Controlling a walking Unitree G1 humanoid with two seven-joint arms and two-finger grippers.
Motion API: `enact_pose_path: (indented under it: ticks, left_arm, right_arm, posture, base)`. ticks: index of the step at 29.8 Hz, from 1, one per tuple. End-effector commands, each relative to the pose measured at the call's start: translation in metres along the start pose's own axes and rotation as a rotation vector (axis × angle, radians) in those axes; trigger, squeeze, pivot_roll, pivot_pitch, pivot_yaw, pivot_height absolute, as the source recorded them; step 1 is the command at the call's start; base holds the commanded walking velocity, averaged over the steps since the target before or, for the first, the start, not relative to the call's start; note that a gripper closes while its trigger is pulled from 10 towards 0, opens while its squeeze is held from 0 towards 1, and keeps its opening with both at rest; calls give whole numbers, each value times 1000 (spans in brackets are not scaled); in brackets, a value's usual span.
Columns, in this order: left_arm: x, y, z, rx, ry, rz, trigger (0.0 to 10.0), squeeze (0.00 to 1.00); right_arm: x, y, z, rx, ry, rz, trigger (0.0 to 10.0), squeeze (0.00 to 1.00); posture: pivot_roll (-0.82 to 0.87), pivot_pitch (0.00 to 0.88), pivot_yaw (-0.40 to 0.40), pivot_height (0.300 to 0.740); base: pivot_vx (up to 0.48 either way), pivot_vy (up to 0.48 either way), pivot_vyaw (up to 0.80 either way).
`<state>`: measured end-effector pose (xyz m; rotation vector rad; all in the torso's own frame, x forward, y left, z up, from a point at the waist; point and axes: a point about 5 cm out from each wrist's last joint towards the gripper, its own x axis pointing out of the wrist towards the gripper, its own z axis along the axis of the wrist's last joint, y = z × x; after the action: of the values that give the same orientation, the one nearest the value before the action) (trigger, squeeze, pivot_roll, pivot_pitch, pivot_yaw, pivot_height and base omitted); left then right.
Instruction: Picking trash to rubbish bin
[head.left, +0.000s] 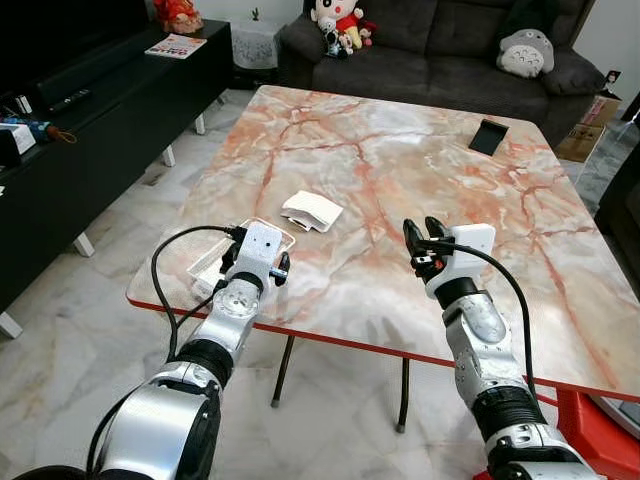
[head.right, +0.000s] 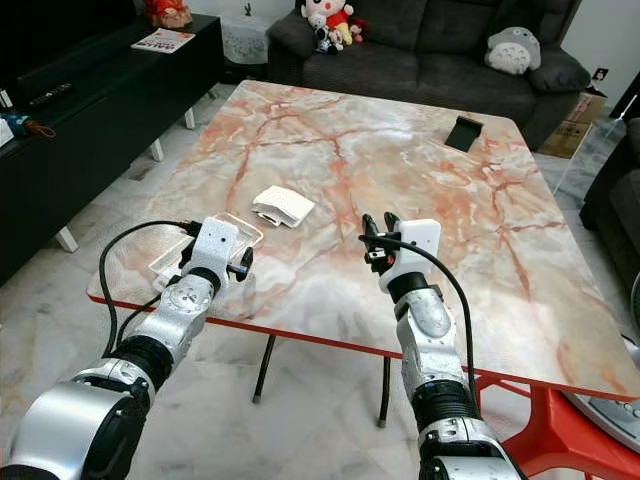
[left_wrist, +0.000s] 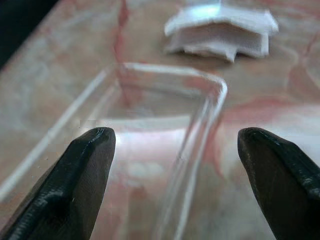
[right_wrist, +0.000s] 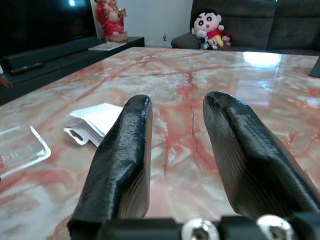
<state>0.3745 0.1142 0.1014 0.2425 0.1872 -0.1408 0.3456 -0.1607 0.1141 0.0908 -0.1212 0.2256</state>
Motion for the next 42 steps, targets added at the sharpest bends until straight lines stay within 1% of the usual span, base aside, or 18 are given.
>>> enact_pose_path:
  ticks: [1, 6, 12, 15, 16, 25, 42]
  left_arm:
    - [2, -3, 3, -19, 13, -15, 10000, 0]
    - [1, -7, -1, -10, 43, -31, 10000, 0]
    - [1, -9, -4, 42, 84, -53, 9961, 0]
    - [1, -10, -4, 47, 89, -55, 9961, 0]
    - [1, -11, -5, 50, 100, -60, 0, 0]
    - [1, -14, -5, 49, 113, -70, 0, 0]
    - [3, -10, -1, 17, 100, -35, 0, 0]
  right_arm:
    - [-1, -4, 3, -18, -2, 0, 10000, 0]
    - [-1, -5, 4, -22, 3, 3, 10000, 0]
    - [-1, -4, 4, -22, 6, 7, 10000, 0]
    - [-2, -4, 4, -23, 8, 8, 10000, 0]
    - [-2, -4, 4, -22, 9, 8, 10000, 0]
    - [-2, -4, 4, -22, 12, 10, 10000, 0]
    - [-2, -4, 3, -19, 20, 10, 10000, 0]
  posture:
    - [-91, 50, -113, 740]
    - [-92, 54, -118, 740]
    - [-92, 55, -120, 740]
    - [-92, 55, -120, 740]
    - [-93, 53, -120, 740]
    - [-95, 55, -121, 740]
    - [-95, 53, -122, 740]
  base:
    - [0, 0, 0]
    - [0, 0, 0]
    - [0, 0, 0]
    - [0, 0, 0]
    - [0, 0, 0]
    - [0, 0, 0]
    - [0, 0, 0]
